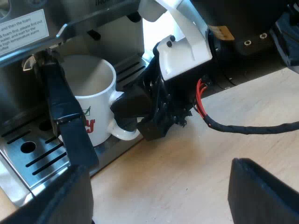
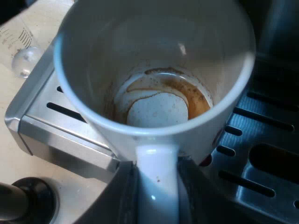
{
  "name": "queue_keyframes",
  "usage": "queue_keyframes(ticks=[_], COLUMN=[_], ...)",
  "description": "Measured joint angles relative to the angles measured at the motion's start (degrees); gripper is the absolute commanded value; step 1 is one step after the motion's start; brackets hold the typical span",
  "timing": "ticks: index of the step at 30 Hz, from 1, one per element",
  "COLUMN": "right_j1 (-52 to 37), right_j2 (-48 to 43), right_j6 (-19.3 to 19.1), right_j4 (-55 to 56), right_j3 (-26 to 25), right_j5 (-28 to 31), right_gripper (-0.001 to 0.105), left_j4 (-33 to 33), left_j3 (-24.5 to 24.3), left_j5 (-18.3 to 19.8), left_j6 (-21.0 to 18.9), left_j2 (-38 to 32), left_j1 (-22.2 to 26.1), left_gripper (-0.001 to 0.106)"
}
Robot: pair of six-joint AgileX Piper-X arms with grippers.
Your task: Place mug into machine
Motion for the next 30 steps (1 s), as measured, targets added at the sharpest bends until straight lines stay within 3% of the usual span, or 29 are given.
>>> queue_keyframes(ticks=[10,13,15,17,23,30], right_j1=[0.00,0.00,0.00,0.00,0.00,0.84], right_j2=[0.00,0.00,0.00,0.00,0.00,0.00], right_j6=[-2.15,-2.14,-2.14,-2.14,-2.14,-2.14], right_j4=[0.00,0.00,0.00,-0.34,-1.08,-0.87], right_j3=[0.00,0.00,0.00,0.00,0.00,0.00], right_j5=[0.00,0.00,0.00,0.00,-0.24,0.32], right_gripper=[0.000,0.016,0.033,0.040,0.041,0.063], left_j4=[0.00,0.00,0.00,0.00,0.00,0.00], left_j3=[0.00,0.00,0.00,0.00,0.00,0.00], left_j5=[0.16,0.16,0.16,0.16,0.16,0.16], left_j6=[0.00,0.00,0.00,0.00,0.00,0.00], left_j2=[0.00,0.00,0.00,0.00,0.00,0.00], left_j1=[0.00,0.00,0.00,0.00,0.00,0.00], left_gripper=[0.063,0.063,0.063,0.063,0.063,0.063])
